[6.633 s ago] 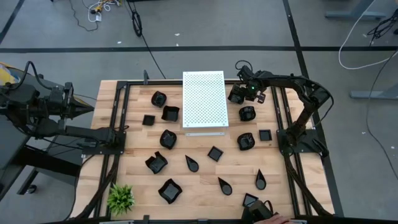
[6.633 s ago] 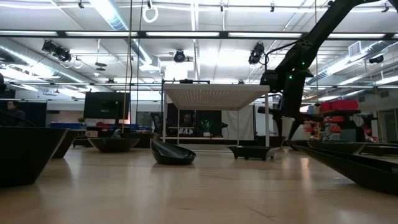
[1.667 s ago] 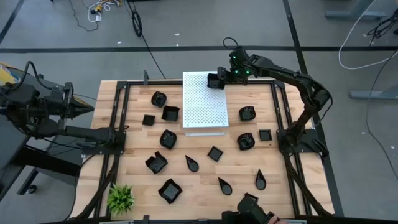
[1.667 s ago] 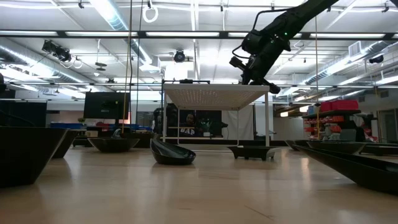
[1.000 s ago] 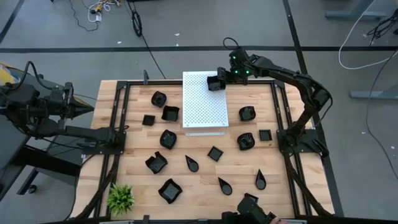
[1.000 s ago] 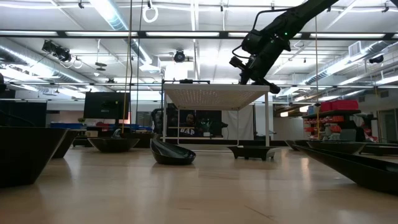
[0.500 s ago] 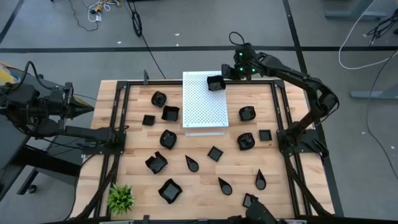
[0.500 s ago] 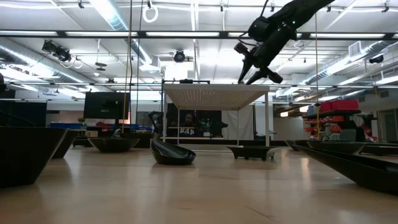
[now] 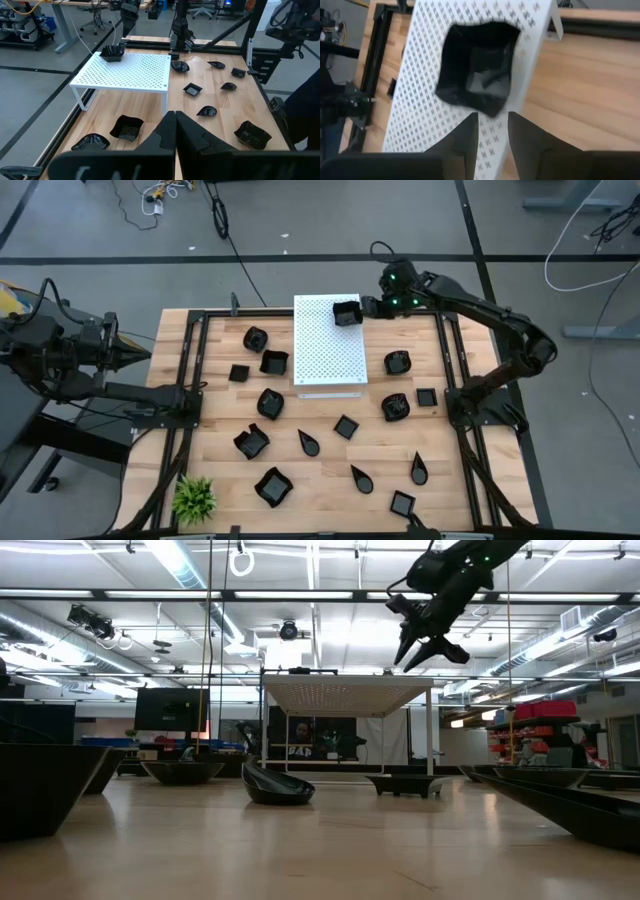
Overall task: Pick & Place Mini shaped plates
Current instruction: Put the leaf-shaped plate on the shelf, then stack the leaf-shaped plate on top of the leaf-shaped plate on the shelf
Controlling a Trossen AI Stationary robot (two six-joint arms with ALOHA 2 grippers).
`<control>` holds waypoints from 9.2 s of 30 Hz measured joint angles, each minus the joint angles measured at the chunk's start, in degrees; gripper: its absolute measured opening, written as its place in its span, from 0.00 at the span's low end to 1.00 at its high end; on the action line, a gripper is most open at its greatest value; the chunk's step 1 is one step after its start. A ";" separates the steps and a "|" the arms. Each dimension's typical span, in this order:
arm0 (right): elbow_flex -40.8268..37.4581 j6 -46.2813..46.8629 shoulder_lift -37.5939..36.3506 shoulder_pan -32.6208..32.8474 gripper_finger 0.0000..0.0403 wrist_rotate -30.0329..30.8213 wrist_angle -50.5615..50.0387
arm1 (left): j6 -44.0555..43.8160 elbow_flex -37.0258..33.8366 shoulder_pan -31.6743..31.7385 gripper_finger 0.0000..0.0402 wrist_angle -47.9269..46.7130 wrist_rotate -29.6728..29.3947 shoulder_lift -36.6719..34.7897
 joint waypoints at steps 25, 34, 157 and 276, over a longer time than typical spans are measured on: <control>-25.70 6.72 -16.23 -0.10 0.27 8.29 -5.31 | 0.00 0.00 0.00 0.01 0.00 -0.01 0.00; -30.57 8.08 -18.22 -0.13 0.27 11.54 -8.35 | 0.00 -0.01 0.00 0.01 0.00 -0.01 0.00; -21.75 16.61 -22.81 1.93 0.01 11.32 2.62 | 0.00 0.00 0.00 0.01 0.02 -0.01 0.00; -21.54 11.64 -23.66 19.75 0.27 4.29 -3.14 | 0.00 0.00 0.00 0.01 0.00 0.01 0.00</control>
